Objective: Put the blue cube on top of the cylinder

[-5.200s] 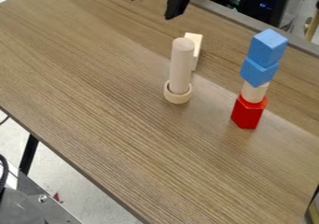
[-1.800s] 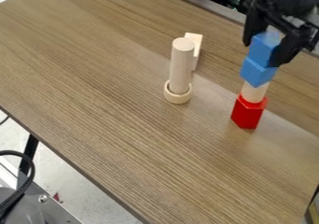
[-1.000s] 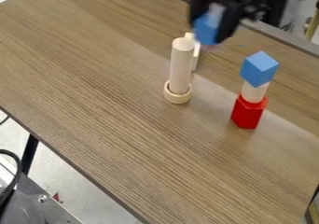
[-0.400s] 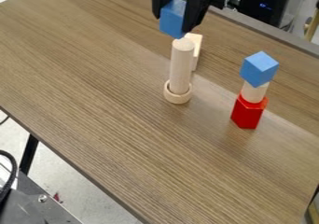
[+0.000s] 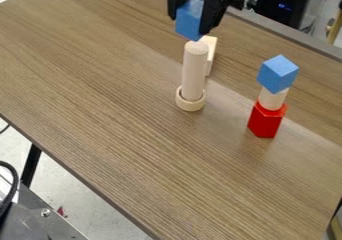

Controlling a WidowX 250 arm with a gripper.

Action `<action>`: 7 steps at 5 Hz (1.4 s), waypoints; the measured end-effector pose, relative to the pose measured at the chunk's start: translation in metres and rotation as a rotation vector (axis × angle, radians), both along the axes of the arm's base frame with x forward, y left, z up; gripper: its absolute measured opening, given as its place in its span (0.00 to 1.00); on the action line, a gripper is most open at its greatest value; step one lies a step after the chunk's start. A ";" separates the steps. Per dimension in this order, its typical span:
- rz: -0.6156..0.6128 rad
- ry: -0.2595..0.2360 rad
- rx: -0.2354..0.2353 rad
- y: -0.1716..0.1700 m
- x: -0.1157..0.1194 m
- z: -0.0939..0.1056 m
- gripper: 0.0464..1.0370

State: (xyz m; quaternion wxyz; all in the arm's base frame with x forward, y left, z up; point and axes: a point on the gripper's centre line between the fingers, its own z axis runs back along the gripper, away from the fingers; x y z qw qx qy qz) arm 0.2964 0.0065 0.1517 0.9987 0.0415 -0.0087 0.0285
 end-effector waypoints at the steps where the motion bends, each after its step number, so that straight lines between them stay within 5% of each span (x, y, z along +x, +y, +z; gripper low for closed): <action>1: -0.002 0.020 0.011 0.002 0.004 -0.009 0.53; 4: -0.012 0.060 0.024 0.004 0.010 -0.028 0.53; 7: -0.012 0.023 -0.047 -0.002 0.015 -0.029 0.53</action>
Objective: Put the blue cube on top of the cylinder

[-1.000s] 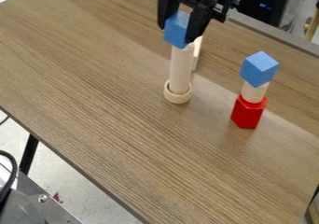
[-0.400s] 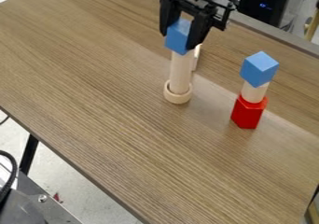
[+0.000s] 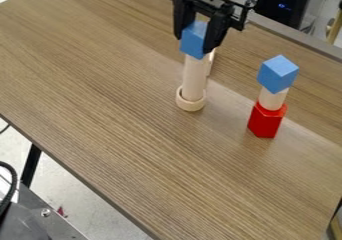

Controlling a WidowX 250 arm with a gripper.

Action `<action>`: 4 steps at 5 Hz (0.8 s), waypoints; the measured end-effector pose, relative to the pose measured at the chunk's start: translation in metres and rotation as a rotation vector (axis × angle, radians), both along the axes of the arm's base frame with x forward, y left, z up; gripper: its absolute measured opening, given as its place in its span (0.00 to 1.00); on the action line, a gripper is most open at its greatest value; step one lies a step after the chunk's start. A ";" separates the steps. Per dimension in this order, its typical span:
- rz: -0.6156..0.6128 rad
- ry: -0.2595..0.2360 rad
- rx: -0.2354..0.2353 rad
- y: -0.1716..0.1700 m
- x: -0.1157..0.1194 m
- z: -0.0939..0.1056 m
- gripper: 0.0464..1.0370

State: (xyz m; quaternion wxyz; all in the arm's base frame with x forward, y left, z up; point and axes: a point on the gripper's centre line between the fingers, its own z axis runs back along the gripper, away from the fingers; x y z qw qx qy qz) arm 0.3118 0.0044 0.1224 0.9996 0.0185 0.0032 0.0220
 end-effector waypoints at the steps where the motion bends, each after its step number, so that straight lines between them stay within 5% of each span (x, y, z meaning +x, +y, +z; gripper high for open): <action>1: -0.011 -0.009 0.000 0.000 0.001 0.000 0.53; 4: -0.021 -0.024 0.011 0.002 0.004 0.001 0.53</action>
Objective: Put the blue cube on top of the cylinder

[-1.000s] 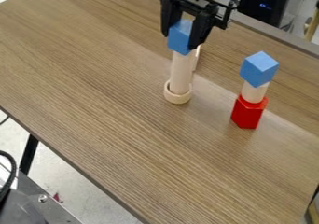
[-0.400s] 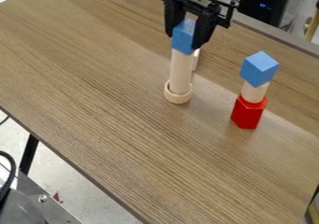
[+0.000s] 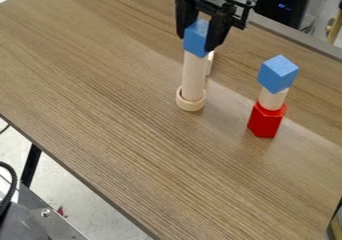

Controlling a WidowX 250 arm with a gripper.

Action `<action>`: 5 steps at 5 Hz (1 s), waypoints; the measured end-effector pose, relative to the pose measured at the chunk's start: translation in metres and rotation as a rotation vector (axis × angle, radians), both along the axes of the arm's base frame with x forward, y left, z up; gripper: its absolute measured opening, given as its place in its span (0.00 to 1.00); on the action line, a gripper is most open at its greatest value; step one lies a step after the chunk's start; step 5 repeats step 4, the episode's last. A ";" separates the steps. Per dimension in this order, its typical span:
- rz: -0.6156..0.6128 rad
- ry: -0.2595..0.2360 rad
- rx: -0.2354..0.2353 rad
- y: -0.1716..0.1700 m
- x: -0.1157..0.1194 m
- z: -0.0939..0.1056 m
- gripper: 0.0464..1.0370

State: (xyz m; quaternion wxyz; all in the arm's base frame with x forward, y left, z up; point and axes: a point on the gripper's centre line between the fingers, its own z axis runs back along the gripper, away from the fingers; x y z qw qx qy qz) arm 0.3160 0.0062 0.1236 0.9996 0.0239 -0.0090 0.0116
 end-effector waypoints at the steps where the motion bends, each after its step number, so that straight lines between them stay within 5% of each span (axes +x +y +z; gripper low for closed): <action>1: 0.000 0.008 0.002 0.001 0.002 -0.001 0.61; 2: 0.007 0.018 0.002 0.001 0.000 -0.001 0.90; 5: 0.002 -0.019 0.036 0.001 -0.001 0.022 0.96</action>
